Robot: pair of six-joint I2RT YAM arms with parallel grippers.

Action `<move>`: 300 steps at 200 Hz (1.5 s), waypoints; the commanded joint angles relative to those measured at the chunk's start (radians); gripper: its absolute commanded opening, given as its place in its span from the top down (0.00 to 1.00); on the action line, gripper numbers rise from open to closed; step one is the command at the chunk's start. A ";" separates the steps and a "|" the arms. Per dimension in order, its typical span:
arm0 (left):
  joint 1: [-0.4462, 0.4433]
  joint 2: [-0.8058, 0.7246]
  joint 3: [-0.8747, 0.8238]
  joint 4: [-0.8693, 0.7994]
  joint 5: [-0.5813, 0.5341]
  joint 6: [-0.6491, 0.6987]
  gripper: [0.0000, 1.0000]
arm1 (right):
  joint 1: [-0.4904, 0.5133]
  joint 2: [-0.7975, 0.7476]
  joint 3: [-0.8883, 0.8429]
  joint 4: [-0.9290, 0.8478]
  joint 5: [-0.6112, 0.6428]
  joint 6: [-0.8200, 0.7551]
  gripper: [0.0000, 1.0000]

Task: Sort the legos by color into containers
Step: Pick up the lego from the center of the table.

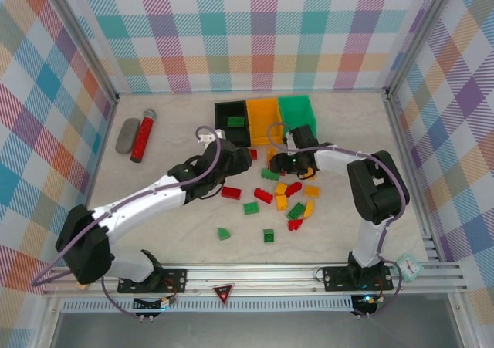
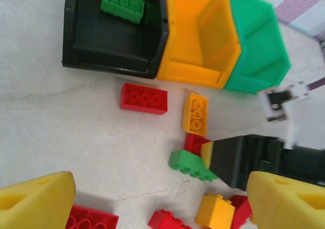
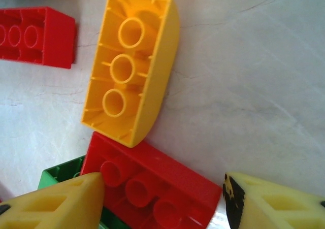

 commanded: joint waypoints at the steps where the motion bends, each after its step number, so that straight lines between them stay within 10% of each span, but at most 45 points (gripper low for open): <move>1: -0.022 -0.096 -0.034 -0.058 -0.065 -0.021 0.12 | 0.037 0.023 0.020 -0.046 -0.031 -0.019 0.34; 135: -0.046 -0.209 -0.077 -0.094 -0.084 -0.067 0.12 | 0.134 0.121 0.141 -0.166 0.078 -0.075 0.23; 300: -0.050 -0.059 -0.092 0.011 -0.221 -0.040 0.11 | 0.154 0.012 0.048 -0.083 0.089 -0.055 0.71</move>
